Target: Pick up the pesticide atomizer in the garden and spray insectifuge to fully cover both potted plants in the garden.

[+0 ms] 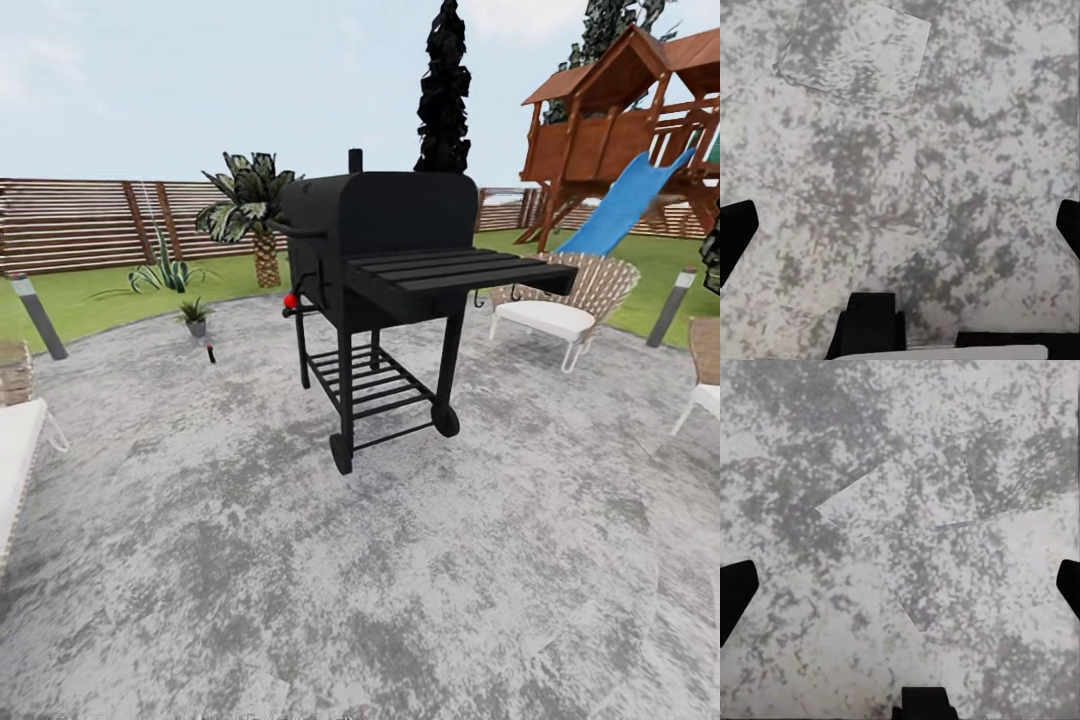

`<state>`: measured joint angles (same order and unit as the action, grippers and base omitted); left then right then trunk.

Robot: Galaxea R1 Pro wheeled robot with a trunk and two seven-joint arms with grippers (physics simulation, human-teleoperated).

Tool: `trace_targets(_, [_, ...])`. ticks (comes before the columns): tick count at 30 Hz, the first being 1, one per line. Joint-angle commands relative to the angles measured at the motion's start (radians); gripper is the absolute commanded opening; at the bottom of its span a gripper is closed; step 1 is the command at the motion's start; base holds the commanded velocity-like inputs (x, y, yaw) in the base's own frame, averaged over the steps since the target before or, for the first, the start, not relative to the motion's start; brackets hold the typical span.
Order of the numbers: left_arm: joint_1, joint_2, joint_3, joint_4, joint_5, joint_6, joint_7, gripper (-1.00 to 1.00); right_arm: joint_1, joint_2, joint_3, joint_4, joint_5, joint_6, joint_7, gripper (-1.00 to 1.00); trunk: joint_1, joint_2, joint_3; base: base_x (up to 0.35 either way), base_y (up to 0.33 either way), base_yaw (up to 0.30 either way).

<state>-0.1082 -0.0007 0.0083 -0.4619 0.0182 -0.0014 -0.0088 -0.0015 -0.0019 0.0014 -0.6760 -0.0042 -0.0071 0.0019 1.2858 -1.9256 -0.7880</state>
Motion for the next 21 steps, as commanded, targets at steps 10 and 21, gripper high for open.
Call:
trace_targets(10, [-0.010, 0.001, 0.001, -0.022, 0.003, 0.000, 0.000, 1.00, 0.000, 0.000, 0.001, -0.048, -0.003, 0.000, 0.000, 1.00, 0.000, 0.000, -0.005, 0.000, 0.000, 0.072])
trace_targets(21, [-0.008, 0.001, 0.003, -0.021, 0.003, 0.000, 0.000, 1.00, 0.000, 0.001, 0.002, -0.046, -0.003, -0.011, 0.001, 1.00, 0.000, 0.000, -0.016, 0.205, 0.000, 0.188])
